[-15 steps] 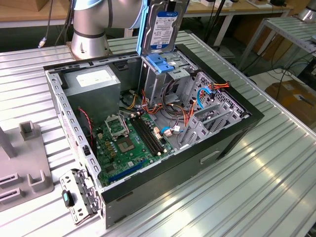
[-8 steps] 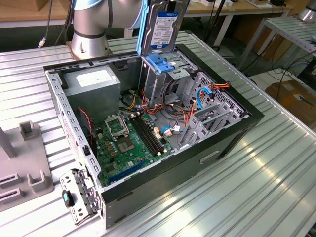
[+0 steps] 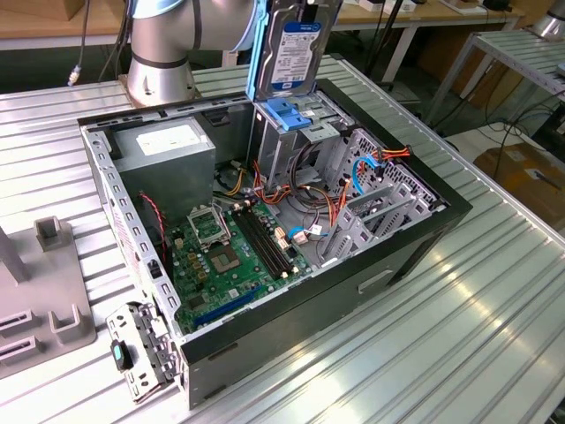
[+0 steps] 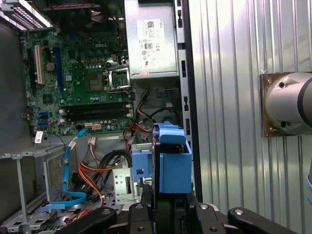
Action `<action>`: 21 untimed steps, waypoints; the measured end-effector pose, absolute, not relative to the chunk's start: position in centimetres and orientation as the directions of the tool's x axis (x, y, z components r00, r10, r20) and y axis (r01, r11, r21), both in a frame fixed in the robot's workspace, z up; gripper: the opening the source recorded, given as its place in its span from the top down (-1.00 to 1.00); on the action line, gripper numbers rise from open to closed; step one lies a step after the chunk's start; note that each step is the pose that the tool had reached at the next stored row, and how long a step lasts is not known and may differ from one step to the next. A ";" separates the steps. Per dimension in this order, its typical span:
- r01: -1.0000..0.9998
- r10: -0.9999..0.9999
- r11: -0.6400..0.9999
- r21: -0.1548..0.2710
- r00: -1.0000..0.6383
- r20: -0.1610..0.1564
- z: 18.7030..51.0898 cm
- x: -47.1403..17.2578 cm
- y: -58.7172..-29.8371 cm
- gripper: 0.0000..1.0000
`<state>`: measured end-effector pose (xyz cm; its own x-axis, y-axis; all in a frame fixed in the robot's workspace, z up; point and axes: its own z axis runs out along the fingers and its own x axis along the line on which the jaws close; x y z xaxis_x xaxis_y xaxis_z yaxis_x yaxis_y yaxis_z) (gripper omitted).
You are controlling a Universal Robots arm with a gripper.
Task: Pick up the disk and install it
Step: 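Insert the disk into the insertion slot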
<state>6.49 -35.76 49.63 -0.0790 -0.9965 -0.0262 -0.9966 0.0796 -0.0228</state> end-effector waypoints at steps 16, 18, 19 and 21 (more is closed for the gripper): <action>-0.997 -0.997 0.080 -0.022 -0.079 -0.023 49.6 8.7 -37.1 0.30; -0.997 -0.997 0.079 -0.022 -0.079 -0.021 49.6 9.1 -37.5 0.30; -0.997 -0.997 0.079 -0.022 -0.079 -0.019 49.6 9.4 -37.7 0.30; -0.997 -0.997 0.080 -0.023 -0.080 -0.015 49.6 10.0 -38.4 0.30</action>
